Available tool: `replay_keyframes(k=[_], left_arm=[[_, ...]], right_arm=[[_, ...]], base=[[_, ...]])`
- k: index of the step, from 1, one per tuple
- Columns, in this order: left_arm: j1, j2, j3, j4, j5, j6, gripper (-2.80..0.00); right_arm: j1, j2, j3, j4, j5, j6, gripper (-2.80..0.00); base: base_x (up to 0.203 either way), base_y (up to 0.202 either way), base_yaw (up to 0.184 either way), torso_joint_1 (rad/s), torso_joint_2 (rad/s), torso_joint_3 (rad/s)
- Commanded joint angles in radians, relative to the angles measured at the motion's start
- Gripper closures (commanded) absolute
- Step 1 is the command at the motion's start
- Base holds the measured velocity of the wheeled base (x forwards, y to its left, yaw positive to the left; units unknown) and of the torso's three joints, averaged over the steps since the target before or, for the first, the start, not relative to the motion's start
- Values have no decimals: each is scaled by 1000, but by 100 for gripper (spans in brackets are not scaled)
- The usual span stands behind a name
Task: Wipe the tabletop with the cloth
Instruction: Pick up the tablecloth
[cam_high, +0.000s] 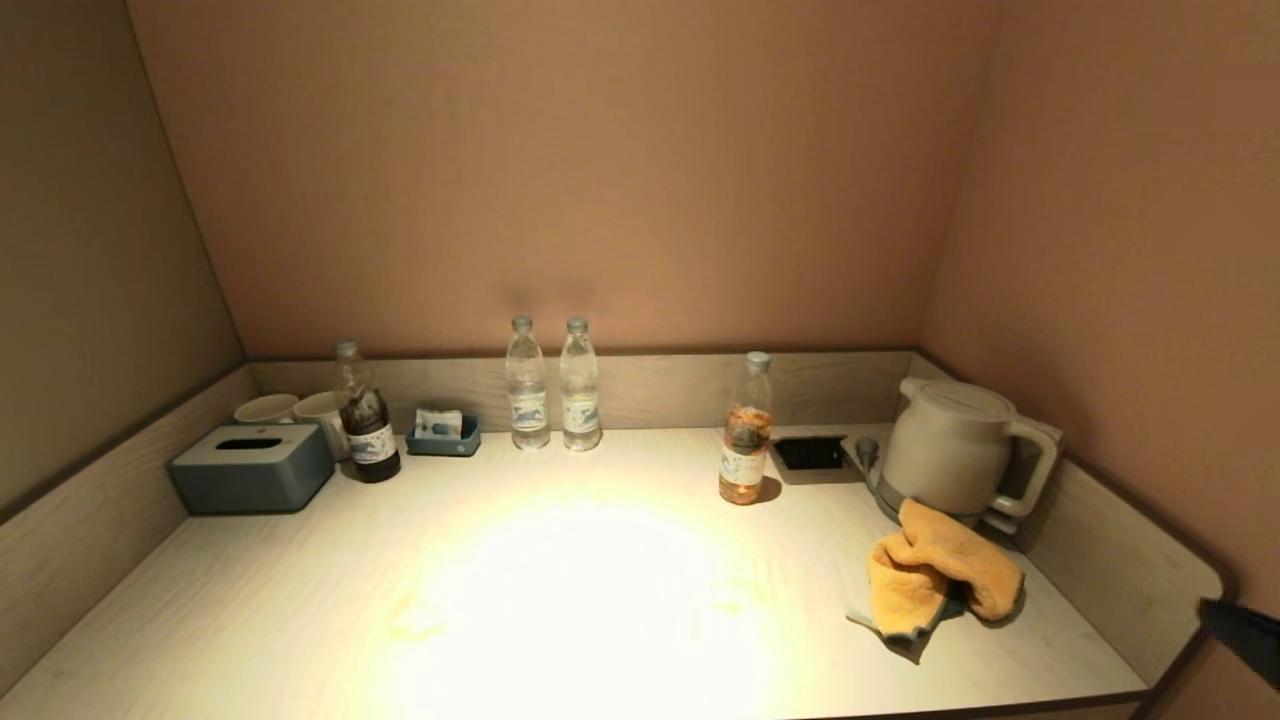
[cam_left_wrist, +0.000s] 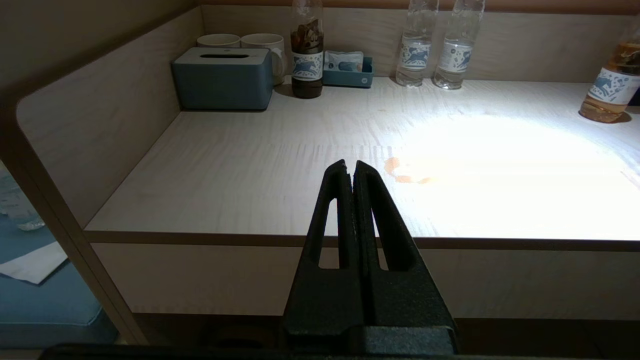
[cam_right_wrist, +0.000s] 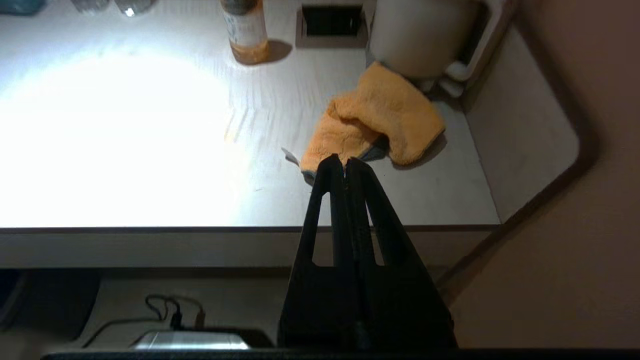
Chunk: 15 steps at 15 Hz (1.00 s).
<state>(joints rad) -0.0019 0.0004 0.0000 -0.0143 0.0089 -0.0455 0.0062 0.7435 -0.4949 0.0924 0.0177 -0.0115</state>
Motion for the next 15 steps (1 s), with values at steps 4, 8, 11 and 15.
replay_keyframes(k=[4,8,11,15], left_arm=[[0,0,0,-1,0,-1,0],[0,0,0,-1,0,-1,0],[0,0,0,-1,0,-1,0],[0,0,0,-1,0,-1,0]], right_arm=[[-6,957,-332,-154,-28,77,0],[-10,1293,-640,-140,-54,149,0],[-43,1376,-697,-122,-76,161,0],[-66,1369,-688,-100,-93,157,0]], base=[[0,0,0,0,0,0],[0,0,0,0,0,0],[0,0,0,0,0,0],[0,0,0,0,0,0]])
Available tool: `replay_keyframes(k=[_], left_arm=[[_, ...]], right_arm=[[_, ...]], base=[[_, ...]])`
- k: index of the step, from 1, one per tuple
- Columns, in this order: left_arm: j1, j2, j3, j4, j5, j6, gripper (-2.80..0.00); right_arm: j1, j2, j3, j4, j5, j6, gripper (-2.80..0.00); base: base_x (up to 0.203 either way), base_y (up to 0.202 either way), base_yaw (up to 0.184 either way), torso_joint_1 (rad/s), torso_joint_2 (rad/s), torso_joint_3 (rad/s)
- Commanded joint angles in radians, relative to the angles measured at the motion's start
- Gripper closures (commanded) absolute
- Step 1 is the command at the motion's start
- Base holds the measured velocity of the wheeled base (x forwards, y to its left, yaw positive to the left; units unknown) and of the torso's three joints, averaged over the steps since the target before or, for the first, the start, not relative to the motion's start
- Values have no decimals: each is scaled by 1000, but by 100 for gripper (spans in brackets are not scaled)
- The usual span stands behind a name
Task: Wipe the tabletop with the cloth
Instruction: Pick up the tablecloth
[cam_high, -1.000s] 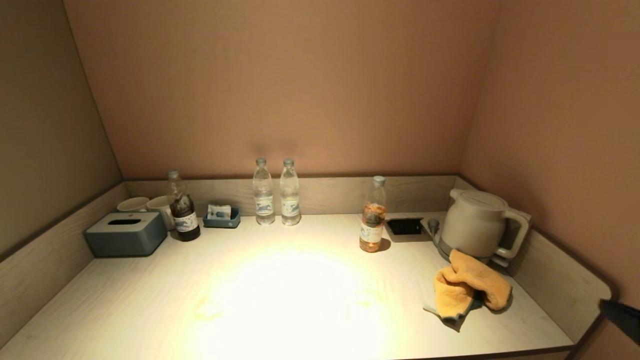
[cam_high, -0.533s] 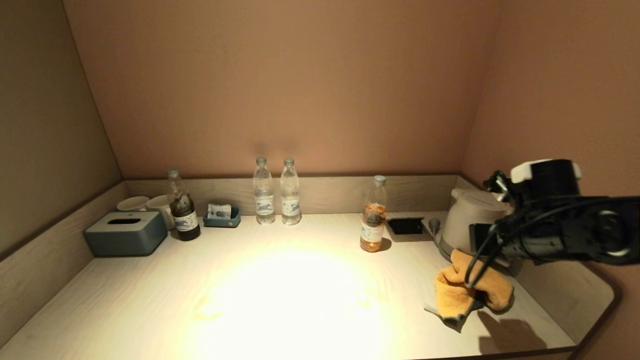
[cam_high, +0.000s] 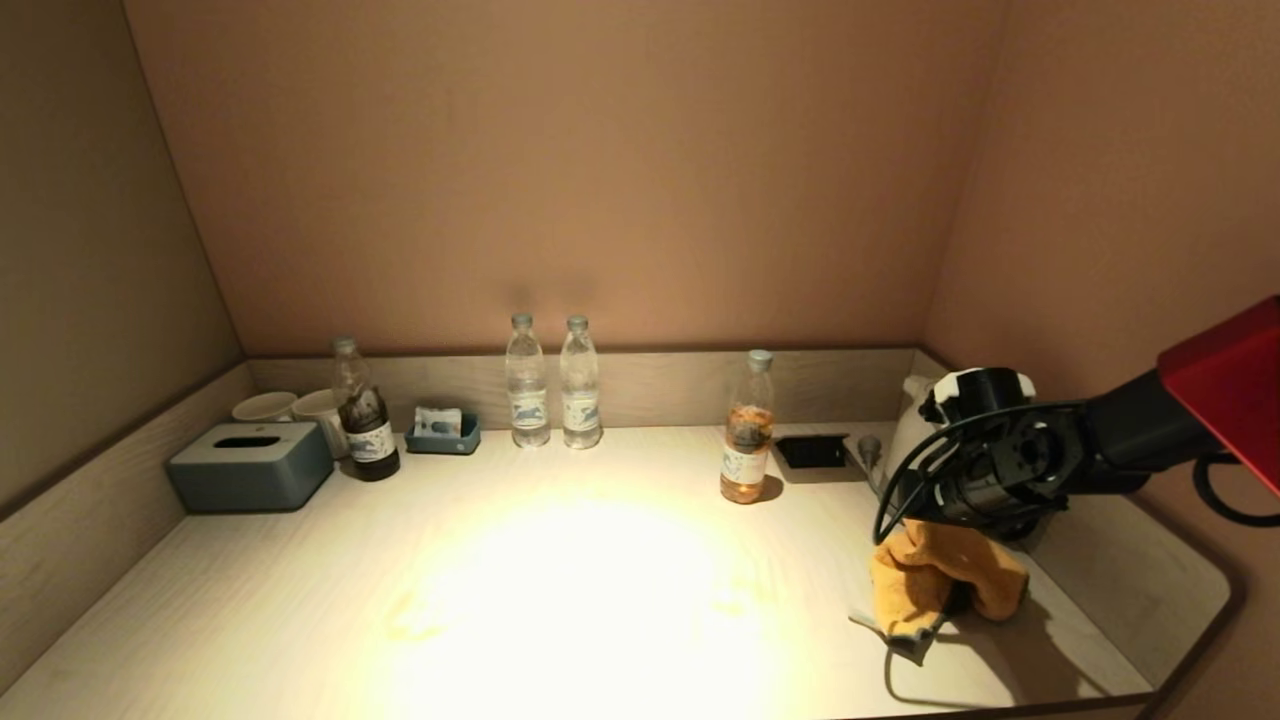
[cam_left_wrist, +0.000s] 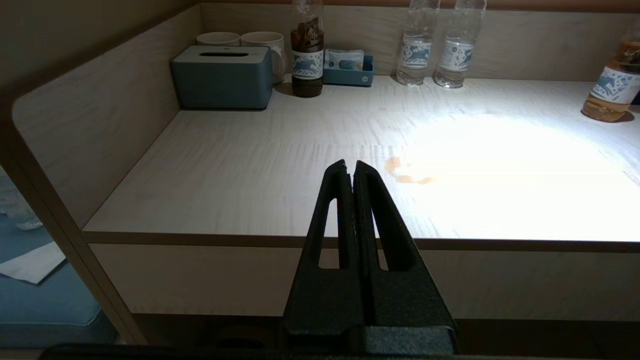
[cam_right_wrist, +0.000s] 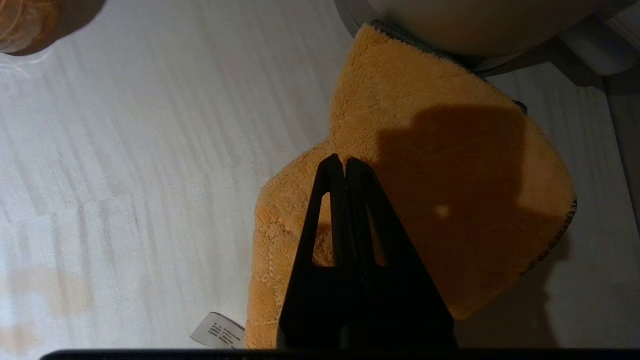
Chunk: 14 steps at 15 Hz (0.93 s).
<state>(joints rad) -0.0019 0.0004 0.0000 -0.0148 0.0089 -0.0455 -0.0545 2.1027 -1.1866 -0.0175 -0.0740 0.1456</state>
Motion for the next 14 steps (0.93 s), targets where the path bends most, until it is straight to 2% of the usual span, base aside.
replay_keyframes(k=[1,2,3,8,14], left_arm=[[0,0,0,-1,0,0,0],[0,0,0,-1,0,0,0],[0,0,0,-1,0,0,0],[0,0,0,0,0,0,0],[0,0,0,1,0,0,0]], right_arm=[[-6,4,8,14,-1,0,0],[-8,-17,16,21,-1,0,0],[-8,-45,29,23,-1,0,-280],[-8,-70,64,24,-3,0,-280],[-13,58,36,20,0,8,-280]], base=[[0,0,0,0,0,0],[0,0,0,0,0,0],[0,0,0,0,0,0],[0,0,0,0,0,0],[0,0,0,0,0,0]])
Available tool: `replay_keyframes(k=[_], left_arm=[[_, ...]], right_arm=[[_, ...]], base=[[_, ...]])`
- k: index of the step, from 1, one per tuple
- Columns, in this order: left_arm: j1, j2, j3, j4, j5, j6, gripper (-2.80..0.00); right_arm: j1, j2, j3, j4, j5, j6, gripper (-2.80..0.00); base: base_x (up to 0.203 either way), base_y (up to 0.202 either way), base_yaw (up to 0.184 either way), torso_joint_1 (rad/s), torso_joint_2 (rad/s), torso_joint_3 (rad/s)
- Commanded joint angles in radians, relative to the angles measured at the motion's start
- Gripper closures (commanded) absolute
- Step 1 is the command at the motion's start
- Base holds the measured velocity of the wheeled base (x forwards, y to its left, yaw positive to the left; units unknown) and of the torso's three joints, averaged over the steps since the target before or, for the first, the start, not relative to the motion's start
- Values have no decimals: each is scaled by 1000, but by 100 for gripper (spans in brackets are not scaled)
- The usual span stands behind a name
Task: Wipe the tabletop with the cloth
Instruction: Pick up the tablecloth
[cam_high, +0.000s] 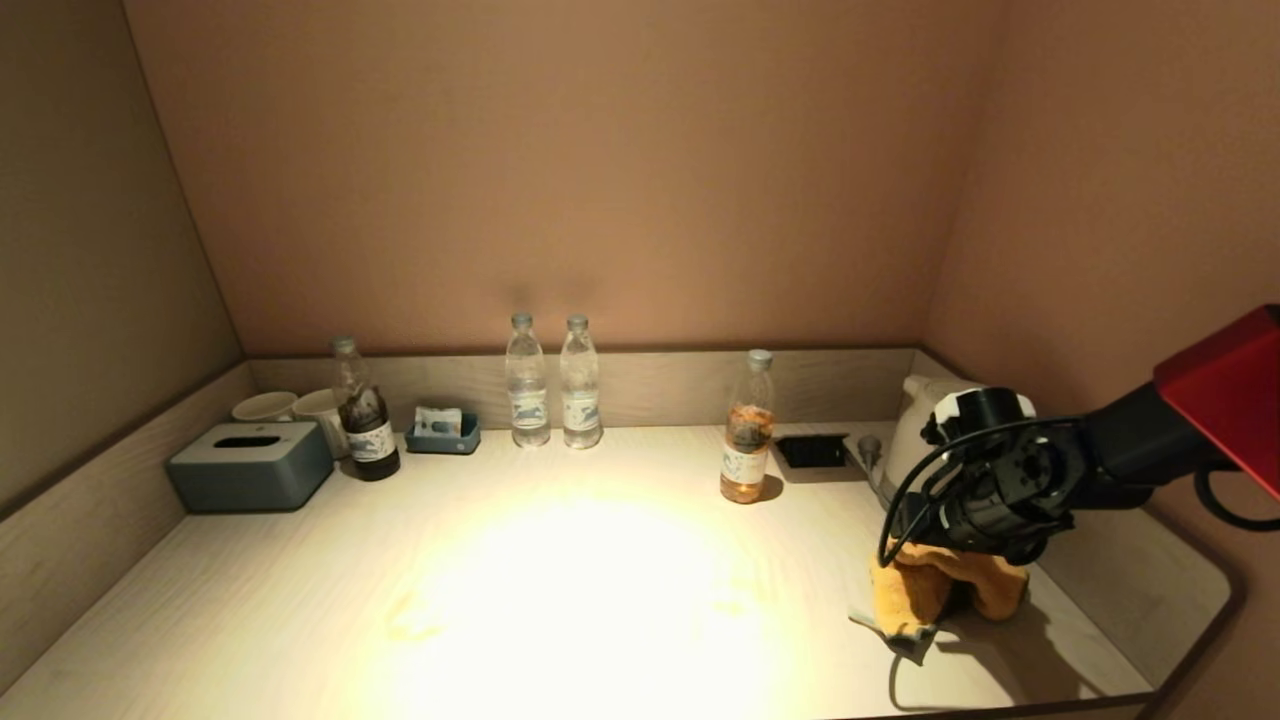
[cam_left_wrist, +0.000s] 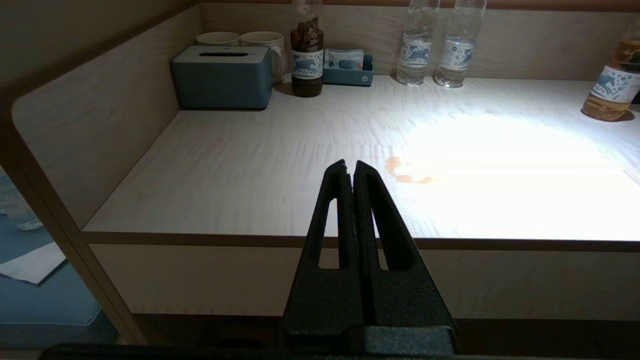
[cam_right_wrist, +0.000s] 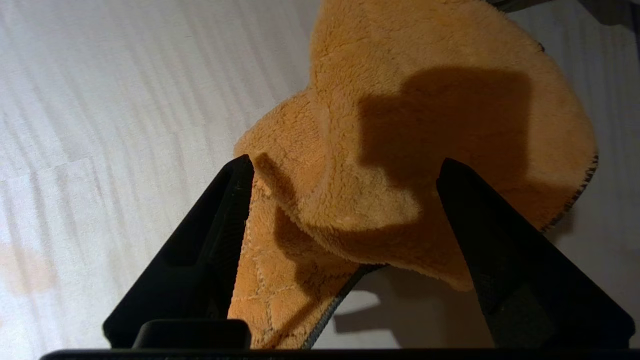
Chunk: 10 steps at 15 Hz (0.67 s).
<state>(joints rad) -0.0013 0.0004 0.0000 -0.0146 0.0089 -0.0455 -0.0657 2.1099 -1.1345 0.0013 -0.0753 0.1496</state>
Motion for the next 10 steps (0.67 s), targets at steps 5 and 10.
replay_keyframes(k=[5,10], left_arm=[[0,0,0,-1,0,0,0],[0,0,0,-1,0,0,0]], right_arm=[[-37,107,-34,0,8,2,-280],[-57,127,-24,3,29,4,-280]], base=[[0,0,0,0,0,0],[0,0,0,0,0,0]])
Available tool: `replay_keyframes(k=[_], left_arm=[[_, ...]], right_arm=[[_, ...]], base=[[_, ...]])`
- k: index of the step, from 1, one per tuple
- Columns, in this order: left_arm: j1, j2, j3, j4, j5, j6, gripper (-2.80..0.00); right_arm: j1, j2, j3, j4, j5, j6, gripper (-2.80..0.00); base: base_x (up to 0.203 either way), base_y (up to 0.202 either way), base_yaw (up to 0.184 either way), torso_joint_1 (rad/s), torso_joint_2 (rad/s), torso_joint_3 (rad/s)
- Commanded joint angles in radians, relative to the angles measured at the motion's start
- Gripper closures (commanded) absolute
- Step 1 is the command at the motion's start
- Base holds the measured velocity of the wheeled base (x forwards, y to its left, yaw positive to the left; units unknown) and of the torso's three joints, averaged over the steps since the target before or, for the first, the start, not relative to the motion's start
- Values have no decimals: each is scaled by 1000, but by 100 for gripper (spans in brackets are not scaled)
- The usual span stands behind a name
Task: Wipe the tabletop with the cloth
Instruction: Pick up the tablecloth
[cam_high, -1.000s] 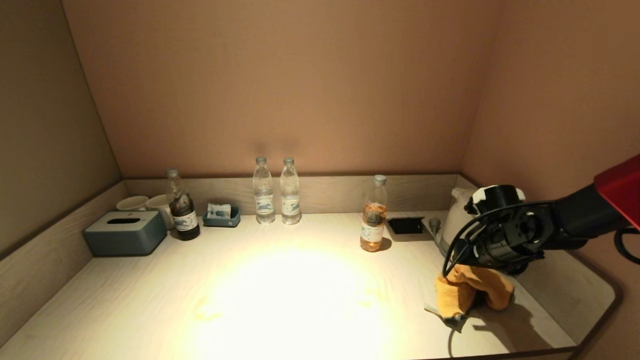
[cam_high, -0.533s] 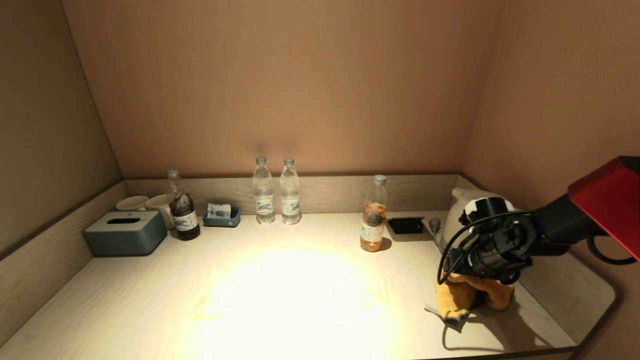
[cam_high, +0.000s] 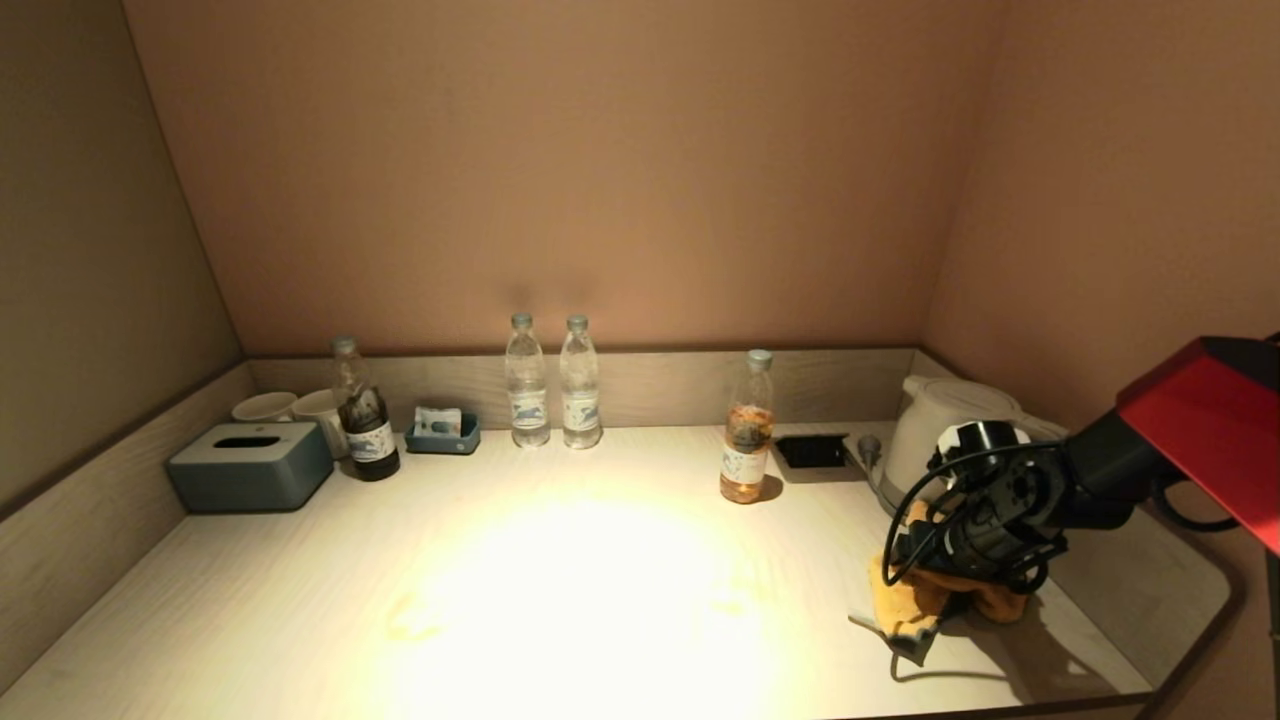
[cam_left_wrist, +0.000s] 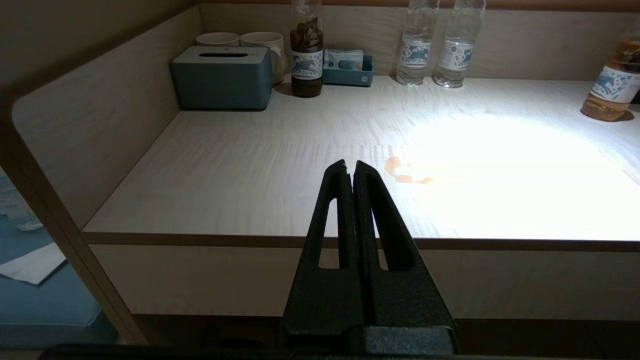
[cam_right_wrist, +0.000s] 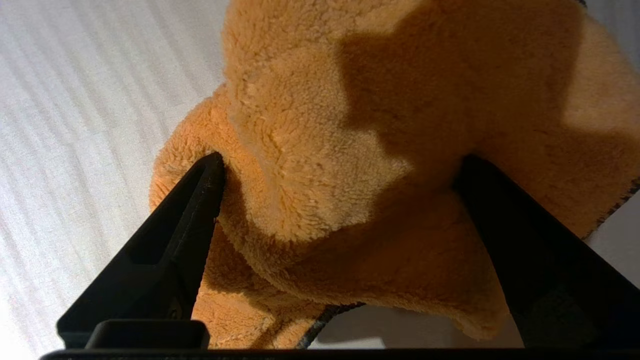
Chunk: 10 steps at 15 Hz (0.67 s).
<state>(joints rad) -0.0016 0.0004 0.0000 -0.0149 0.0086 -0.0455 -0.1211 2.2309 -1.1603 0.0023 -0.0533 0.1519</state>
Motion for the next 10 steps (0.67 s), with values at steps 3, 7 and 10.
replay_keyframes(k=[3,7,10], left_arm=[[0,0,0,0,1,0,0],[0,0,0,0,1,0,0],[0,0,0,0,1,0,0]], right_arm=[[-2,0,0,2,14,3,0],[0,-22,9,4,39,6,0],[6,-55,10,6,93,38,0]], base=[[0,0,0,0,0,0],[0,0,0,0,0,0],[0,0,0,0,0,0]])
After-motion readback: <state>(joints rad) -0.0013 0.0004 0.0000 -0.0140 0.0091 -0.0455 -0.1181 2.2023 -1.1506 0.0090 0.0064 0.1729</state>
